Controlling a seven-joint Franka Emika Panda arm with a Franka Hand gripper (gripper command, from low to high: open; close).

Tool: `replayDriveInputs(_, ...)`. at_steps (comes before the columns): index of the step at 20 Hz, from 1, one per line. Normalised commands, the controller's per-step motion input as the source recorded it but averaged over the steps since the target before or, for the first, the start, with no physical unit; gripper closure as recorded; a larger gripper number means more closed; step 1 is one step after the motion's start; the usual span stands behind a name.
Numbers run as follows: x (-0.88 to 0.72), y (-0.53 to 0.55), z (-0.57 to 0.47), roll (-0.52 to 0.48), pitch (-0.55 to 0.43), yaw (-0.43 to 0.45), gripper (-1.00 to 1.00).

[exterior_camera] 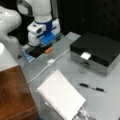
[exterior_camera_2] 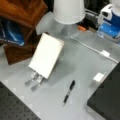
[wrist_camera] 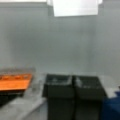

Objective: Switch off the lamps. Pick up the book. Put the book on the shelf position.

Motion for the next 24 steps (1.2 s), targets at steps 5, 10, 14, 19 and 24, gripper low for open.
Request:
replayDriveInputs(5,0.17,-0.16,0.17,-0.042,0.110,0.118,-1.00)
replayDriveInputs(10,0.23,-0.15,0.15,-0.040,0.146,0.114,-1.00)
replayDriveInputs(14,0.27,-0.14,0.26,-0.044,0.185,0.124,-1.00)
replayDriveInputs(19,0.31,-0.17,0.35,-0.051,0.242,0.129,-1.00)
replayDriveInputs(24,0.44,-0.20,0.49,-0.060,0.305,0.121,-1.00)
